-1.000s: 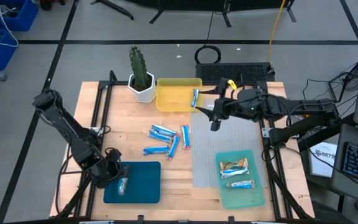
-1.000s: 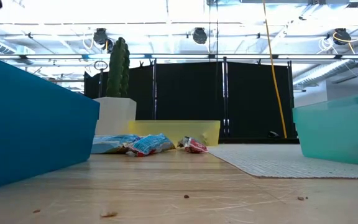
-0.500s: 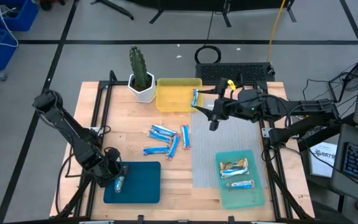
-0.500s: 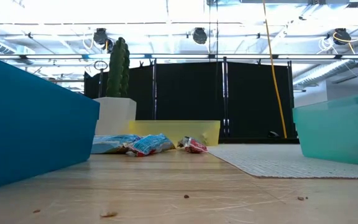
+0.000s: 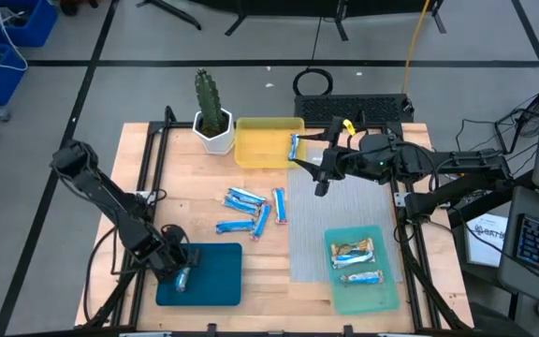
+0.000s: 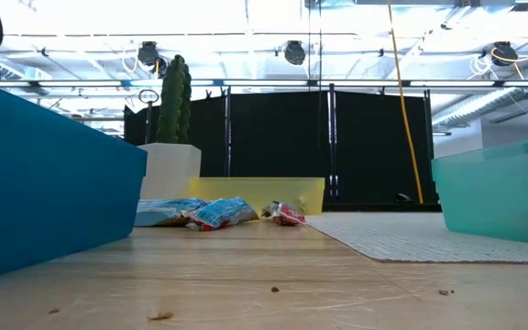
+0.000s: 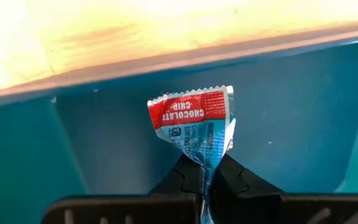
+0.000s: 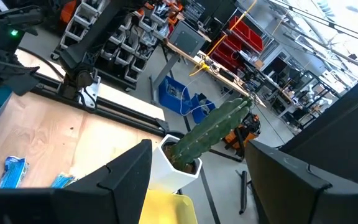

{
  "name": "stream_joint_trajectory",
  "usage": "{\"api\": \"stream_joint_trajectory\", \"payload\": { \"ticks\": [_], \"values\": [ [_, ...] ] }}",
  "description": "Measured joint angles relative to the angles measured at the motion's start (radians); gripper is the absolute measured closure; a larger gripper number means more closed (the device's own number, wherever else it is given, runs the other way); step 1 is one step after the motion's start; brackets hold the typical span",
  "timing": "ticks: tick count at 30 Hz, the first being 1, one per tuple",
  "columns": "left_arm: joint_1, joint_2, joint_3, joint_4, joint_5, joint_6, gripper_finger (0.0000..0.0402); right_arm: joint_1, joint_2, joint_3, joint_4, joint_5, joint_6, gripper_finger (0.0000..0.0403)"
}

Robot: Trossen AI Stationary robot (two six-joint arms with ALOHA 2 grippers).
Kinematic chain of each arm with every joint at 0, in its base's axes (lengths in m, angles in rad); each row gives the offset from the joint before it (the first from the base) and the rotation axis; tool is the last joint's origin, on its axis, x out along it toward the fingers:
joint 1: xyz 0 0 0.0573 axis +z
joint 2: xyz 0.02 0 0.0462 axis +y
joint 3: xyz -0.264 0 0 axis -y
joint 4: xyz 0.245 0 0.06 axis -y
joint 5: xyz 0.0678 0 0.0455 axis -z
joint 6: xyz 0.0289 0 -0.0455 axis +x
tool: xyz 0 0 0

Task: Pick and place Granola Bars by type
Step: Put the red granola bar into the blue bin, then put the blue granola bar into the yellow bin

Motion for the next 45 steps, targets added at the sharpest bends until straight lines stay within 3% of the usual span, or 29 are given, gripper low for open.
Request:
{"api": "stream_joint_trajectory", "payload": {
  "ticks": [6, 28, 37, 45],
  "values": [
    [0.021, 0.011, 0.000, 0.026, -0.013, 0.009, 0.0388, 0.000, 0.000, 0.000, 0.000, 0.000, 0.000, 0.0151],
    [0.077, -0.003, 0.000, 0.107, -0.039, 0.049, 0.0169, 0.000, 0.000, 0.000, -0.004, -0.004, -0.010, 0.0151],
    [0.077, -0.003, 0.000, 0.207, -0.040, 0.033, 0.0132, 0.000, 0.000, 0.000, -0.004, -0.004, -0.020, 0.0151],
    [0.077, -0.035, 0.000, 0.199, -0.049, -0.001, 0.0125, -0.001, 0.000, 0.000, -0.009, -0.004, -0.046, 0.0151]
  ]
}}
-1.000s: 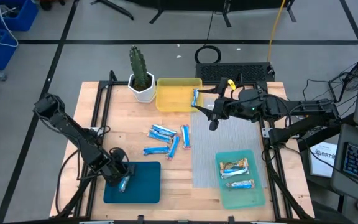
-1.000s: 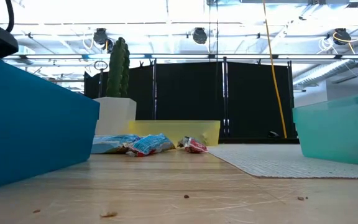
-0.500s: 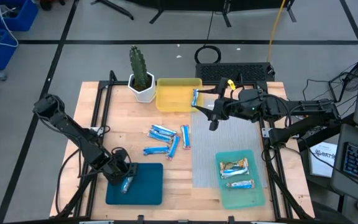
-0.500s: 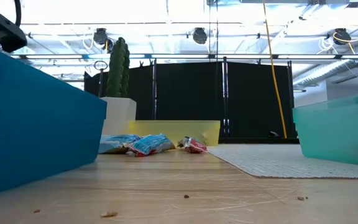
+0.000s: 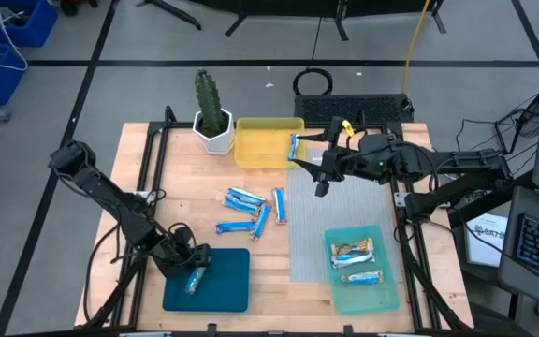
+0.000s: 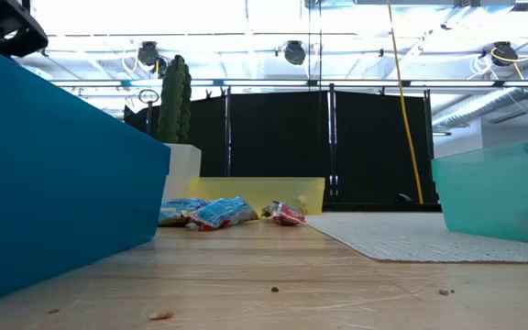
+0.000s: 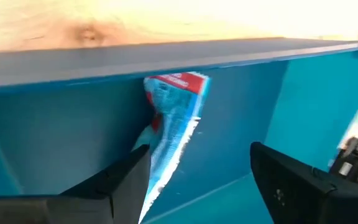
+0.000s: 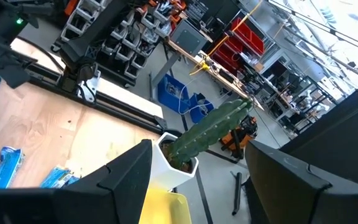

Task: Pick and place Granola Bars by type
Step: Put the blue granola bar into the yellow bin

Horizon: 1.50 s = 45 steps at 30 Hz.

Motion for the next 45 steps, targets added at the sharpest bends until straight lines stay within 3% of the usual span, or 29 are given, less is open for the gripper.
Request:
{"api": "stream_joint_trajectory", "payload": {
  "ticks": [14, 24, 28, 31, 38, 41, 45],
  "values": [
    [0.008, -0.221, 0.000, -0.133, -0.080, 0.057, 0.0127, -0.056, 0.000, 0.000, -0.012, -0.053, 0.034, 0.0151],
    [0.121, -0.438, 0.031, -0.125, -0.271, 0.368, 0.0127, -0.064, 0.000, 0.000, -0.013, -0.051, 0.068, 0.0151],
    [0.192, -0.488, 0.105, -0.124, -0.374, 0.593, 0.0132, -0.064, 0.000, 0.000, -0.013, -0.051, 0.068, 0.0151],
    [0.246, -0.500, 0.178, -0.074, -0.467, 0.846, 0.0137, -0.064, 0.000, 0.000, -0.013, -0.048, 0.068, 0.0151],
    [0.327, -0.499, 0.253, 0.334, -0.577, 1.421, 0.0140, -0.064, 0.000, 0.000, -0.013, -0.047, 0.068, 0.0151],
    [0.373, -0.499, 0.262, 0.464, -0.567, 1.617, 0.0138, -0.064, 0.000, 0.000, -0.013, -0.046, 0.076, 0.0151],
    [0.427, -0.498, 0.265, 0.621, -0.459, 1.989, 0.0144, -0.064, 0.000, 0.000, -0.013, -0.045, 0.085, 0.0151]
  ]
}}
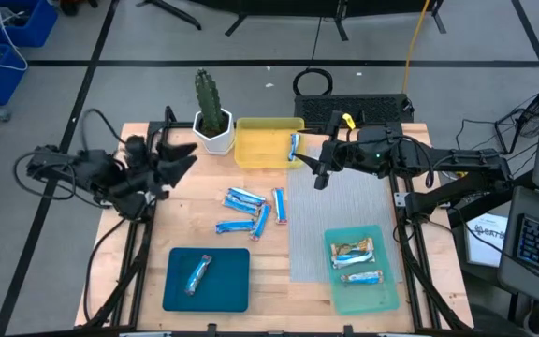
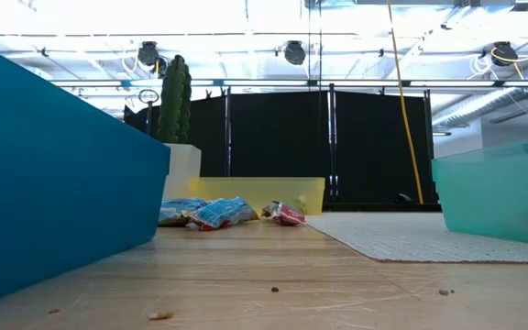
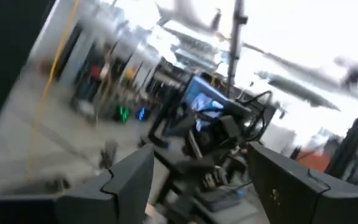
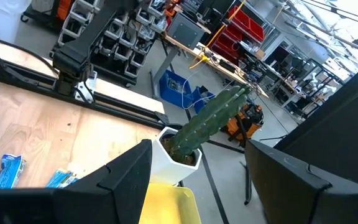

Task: Pick and place Granola Bars by type
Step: Put the blue granola bar into the yellow bin

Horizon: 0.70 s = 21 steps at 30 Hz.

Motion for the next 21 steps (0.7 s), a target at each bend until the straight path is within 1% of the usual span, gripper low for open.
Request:
{"api": "stream_joint_trajectory", "payload": {
  "ticks": [2, 4, 7, 10, 11, 14, 18, 21],
  "values": [
    [0.031, 0.000, 0.000, 0.022, 0.046, 0.151, 0.0148, 0.000, 0.000, 0.000, 0.000, 0.000, 0.001, 0.0151],
    [0.064, 0.000, 0.000, 0.016, 0.062, 0.255, 0.0148, 0.000, 0.000, 0.000, 0.000, 0.000, 0.008, 0.0151],
    [0.116, 0.001, 0.000, 0.008, 0.075, 0.338, 0.0139, 0.000, 0.000, 0.000, 0.000, 0.001, 0.022, 0.0151],
    [0.181, 0.009, 0.000, -0.022, 0.104, 0.375, 0.0123, 0.000, 0.000, 0.000, 0.000, 0.001, 0.024, 0.0151],
    [0.201, 0.013, 0.004, -0.047, 0.110, 0.376, 0.0117, 0.000, 0.000, 0.000, 0.000, 0.001, 0.024, 0.0151],
    [0.259, 0.034, 0.042, -0.194, 0.130, 0.376, 0.0097, 0.000, 0.000, 0.000, -0.001, 0.001, 0.036, 0.0151],
    [0.327, 0.093, 0.131, -0.391, 0.190, 0.405, 0.0075, 0.000, 0.000, 0.000, -0.001, 0.001, 0.057, 0.0151],
    [0.367, 0.154, 0.204, -0.511, 0.242, 0.454, 0.0067, 0.000, 0.000, 0.000, -0.001, 0.001, 0.058, 0.0151]
  ]
}}
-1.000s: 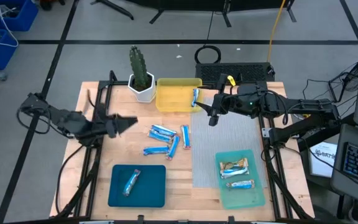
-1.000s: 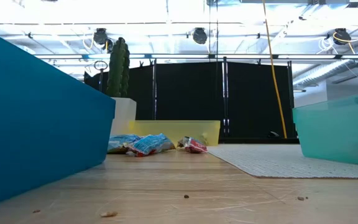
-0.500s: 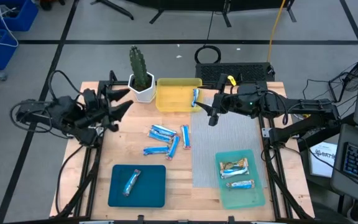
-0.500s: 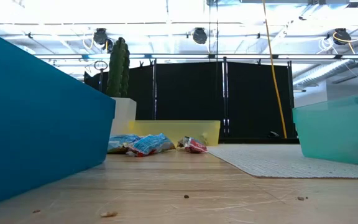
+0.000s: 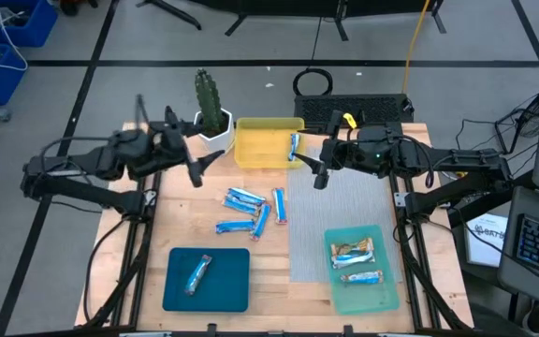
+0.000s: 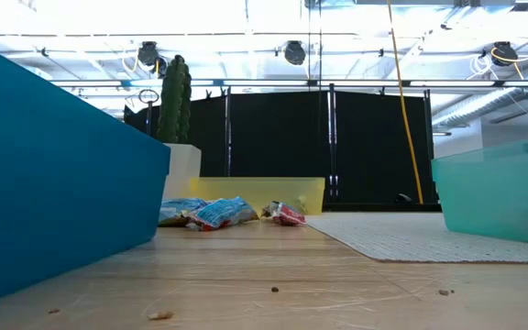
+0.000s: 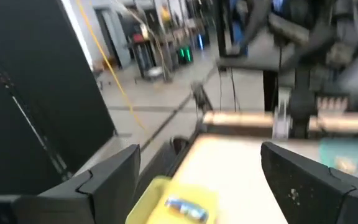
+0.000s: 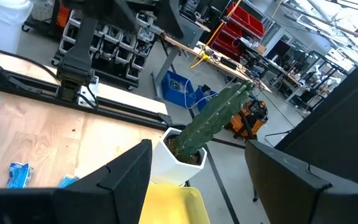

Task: Pick and place Granola Bars by type
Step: Put the blue granola bar into the yellow bin

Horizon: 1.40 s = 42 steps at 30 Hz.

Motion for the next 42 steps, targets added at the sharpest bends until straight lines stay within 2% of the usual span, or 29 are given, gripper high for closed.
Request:
{"api": "stream_joint_trajectory", "payload": {
  "ticks": [7, 13, 17, 32, 42],
  "values": [
    [0.074, 0.163, 0.190, -0.254, 0.096, 0.111, 0.0083, 0.000, 0.000, 0.000, -0.002, 0.000, -0.005, 0.0151],
    [0.134, 0.296, 0.320, -0.455, 0.185, 0.147, 0.0107, 0.000, 0.000, 0.000, -0.015, 0.003, -0.007, 0.0151],
    [0.164, 0.368, 0.376, -0.551, 0.255, 0.149, 0.0114, 0.000, 0.000, 0.000, -0.060, 0.052, -0.008, 0.0151],
    [0.202, 0.541, 0.392, -0.701, 0.354, 0.244, 0.0113, -0.001, 0.000, 0.000, -0.129, 0.049, -0.008, 0.0151],
    [0.202, 0.668, 0.392, -0.758, 0.375, 0.285, 0.0061, -0.001, 0.000, 0.000, -0.224, 0.049, 0.068, 0.0151]
  ]
}}
